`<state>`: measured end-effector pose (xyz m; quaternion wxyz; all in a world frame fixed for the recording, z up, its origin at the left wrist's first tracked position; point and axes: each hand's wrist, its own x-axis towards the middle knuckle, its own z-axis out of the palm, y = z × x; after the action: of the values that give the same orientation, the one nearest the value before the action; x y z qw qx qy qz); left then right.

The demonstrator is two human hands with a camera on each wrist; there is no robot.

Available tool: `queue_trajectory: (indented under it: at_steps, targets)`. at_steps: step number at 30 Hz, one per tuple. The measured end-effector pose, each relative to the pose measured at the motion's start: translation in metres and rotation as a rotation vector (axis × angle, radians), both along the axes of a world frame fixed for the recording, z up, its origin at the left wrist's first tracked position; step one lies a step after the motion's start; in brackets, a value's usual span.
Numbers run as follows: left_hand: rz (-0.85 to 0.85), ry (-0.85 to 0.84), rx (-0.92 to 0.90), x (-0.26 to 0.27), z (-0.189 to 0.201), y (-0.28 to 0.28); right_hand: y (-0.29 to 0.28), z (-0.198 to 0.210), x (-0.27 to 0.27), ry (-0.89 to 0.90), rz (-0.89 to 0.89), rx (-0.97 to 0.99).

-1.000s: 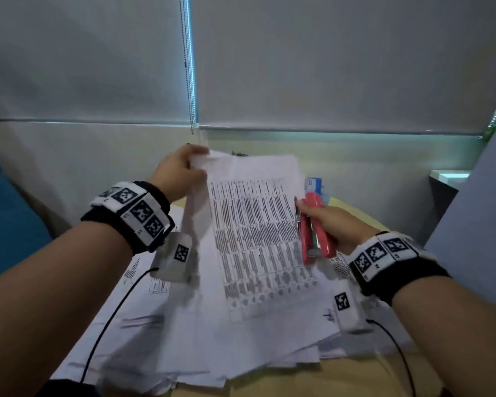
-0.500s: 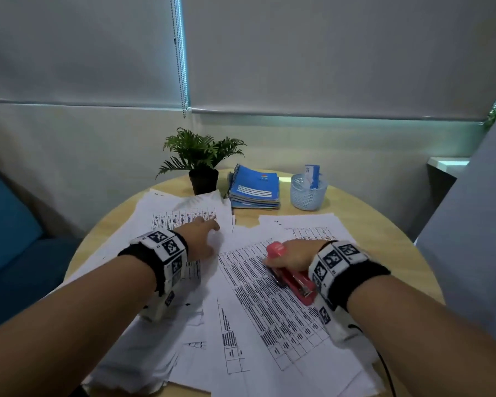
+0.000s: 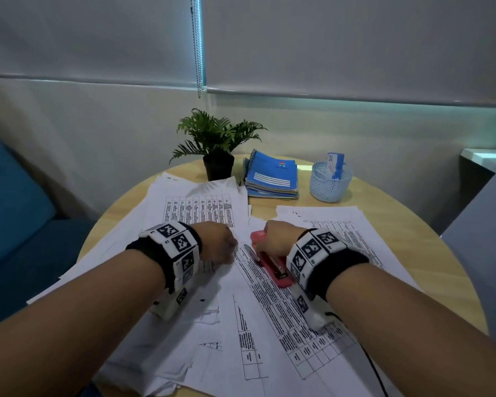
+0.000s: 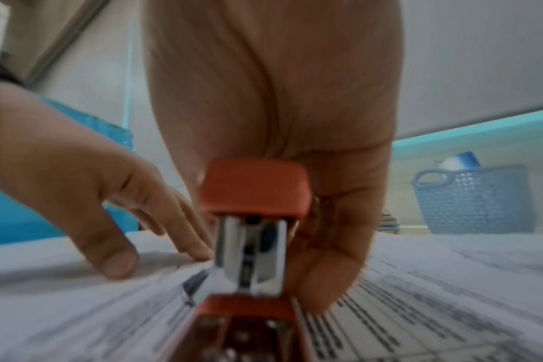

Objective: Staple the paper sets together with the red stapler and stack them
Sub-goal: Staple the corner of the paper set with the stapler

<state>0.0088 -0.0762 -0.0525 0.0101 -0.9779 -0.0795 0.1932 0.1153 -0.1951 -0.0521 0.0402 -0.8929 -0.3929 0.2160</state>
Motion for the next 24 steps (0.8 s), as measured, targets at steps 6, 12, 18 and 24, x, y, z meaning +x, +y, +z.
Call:
queue_trajectory:
  at_steps: [6,12,18,24]
  targets:
    - [0.111,0.020,0.026,-0.001,-0.004,0.001,0.004,-0.014,0.000,0.020,-0.010,-0.039]
    - [0.138,-0.033,0.007,0.000,-0.007,0.003,0.014,-0.013,-0.004,0.024,-0.018,-0.020]
    - [0.135,-0.041,-0.059,0.001,-0.007,0.003,0.020,-0.014,-0.006,-0.037,0.009,-0.048]
    - [0.070,-0.011,-0.009,-0.001,-0.004,-0.002,0.020,-0.011,-0.005,-0.140,0.079,-0.107]
